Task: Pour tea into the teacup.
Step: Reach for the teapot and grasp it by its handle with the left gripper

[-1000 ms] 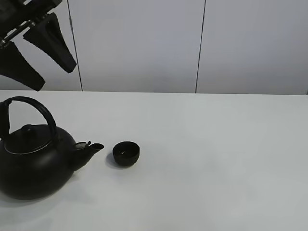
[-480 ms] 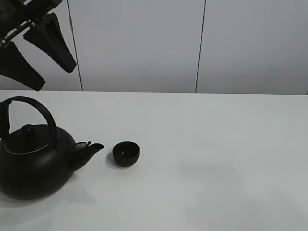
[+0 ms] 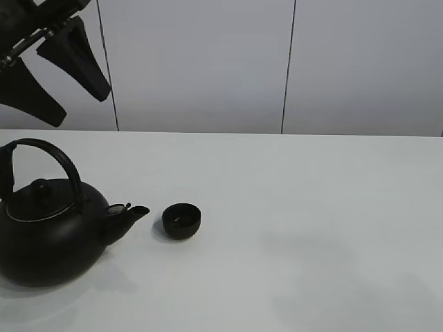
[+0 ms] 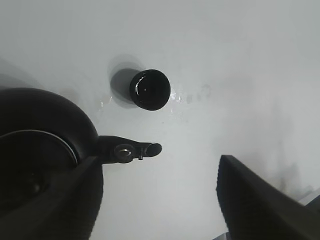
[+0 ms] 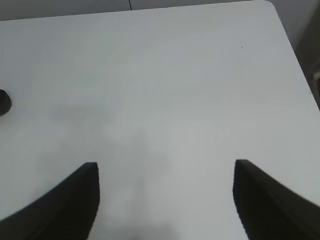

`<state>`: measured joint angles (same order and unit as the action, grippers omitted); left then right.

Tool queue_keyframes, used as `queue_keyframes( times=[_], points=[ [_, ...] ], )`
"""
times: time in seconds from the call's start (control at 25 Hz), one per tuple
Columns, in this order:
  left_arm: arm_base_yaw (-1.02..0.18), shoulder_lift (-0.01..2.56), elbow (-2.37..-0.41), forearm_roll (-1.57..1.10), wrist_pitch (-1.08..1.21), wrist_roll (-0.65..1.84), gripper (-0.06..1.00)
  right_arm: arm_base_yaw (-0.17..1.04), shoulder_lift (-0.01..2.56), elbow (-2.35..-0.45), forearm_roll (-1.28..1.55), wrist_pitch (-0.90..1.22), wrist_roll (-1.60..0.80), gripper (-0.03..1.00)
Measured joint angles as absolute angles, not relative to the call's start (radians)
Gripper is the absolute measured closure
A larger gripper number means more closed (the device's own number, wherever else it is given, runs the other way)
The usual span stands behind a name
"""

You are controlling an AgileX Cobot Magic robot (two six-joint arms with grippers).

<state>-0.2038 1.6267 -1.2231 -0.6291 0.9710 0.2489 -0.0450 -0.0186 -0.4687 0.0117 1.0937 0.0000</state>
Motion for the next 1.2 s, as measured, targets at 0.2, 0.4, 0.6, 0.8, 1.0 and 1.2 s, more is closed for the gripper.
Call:
queue_keyframes(
  times=[0.2, 0.4, 0.6, 0.8, 1.0, 1.2],
  points=[
    [-0.204, 1.627, -1.223, -0.629, 0.971, 0.249, 0.47, -0.045, -0.019, -0.469, 0.009, 1.089, 0.0, 0.45],
    [-0.204, 1.627, -1.223, -0.629, 0.968, 0.249, 0.47, -0.045, -0.019, -0.469, 0.009, 1.089, 0.0, 0.45],
    [-0.204, 1.627, -1.223, -0.629, 0.966, 0.249, 0.47, -0.045, -0.019, -0.469, 0.009, 1.089, 0.0, 0.45],
    [-0.204, 1.627, -1.223, -0.63, 0.906, 0.249, 0.47, -0.045, -0.019, -0.469, 0.008, 1.089, 0.0, 0.45],
    [-0.204, 1.627, -1.223, -0.63, 0.748, 0.249, 0.47, -0.045, -0.019, -0.469, 0.008, 1.088, 0.0, 0.45],
    [-0.204, 1.624, -1.224, -0.559, 0.596, 0.249, 0.47, -0.045, -0.019, -0.469, 0.008, 1.088, 0.0, 0.45]
  ],
)
